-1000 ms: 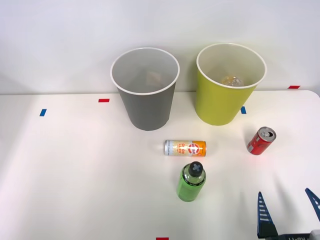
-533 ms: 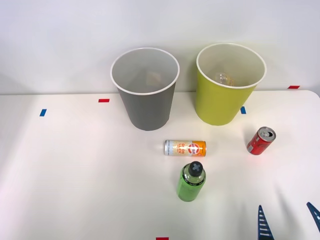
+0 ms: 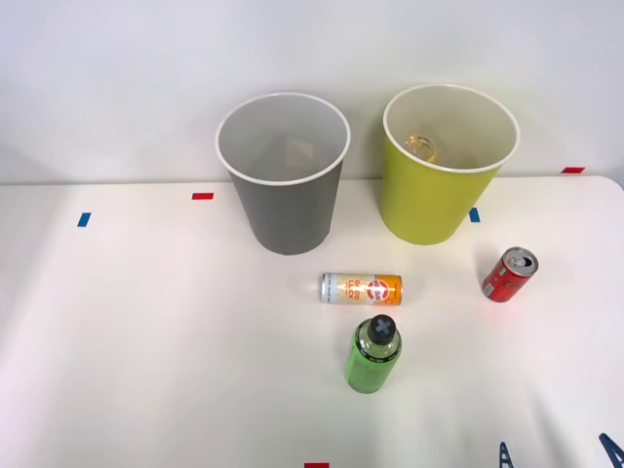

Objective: Put cans in the gray bin, plastic bottles in the light green bin

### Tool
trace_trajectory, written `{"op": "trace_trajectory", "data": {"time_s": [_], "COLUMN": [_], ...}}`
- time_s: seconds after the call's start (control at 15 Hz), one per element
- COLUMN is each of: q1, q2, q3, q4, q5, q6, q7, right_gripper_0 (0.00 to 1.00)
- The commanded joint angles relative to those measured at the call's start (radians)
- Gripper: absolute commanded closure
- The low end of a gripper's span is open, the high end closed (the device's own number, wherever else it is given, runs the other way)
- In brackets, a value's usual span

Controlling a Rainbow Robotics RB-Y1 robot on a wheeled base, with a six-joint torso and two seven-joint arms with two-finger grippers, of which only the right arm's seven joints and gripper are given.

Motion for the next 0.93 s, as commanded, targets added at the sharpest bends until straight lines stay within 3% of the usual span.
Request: {"op": "trace_trajectory", "data": {"time_s": [0.07, 0.93], "q1": [0.015, 0.02], "q2": [-0.005, -0.007], "q3": [0.003, 0.004], "q4": [0.0, 0.0], "q5": [0.004, -0.003], "q6": [-0.001, 0.002], "q7": [0.014, 0.007], "right_gripper_0": [0.0, 0.0]}}
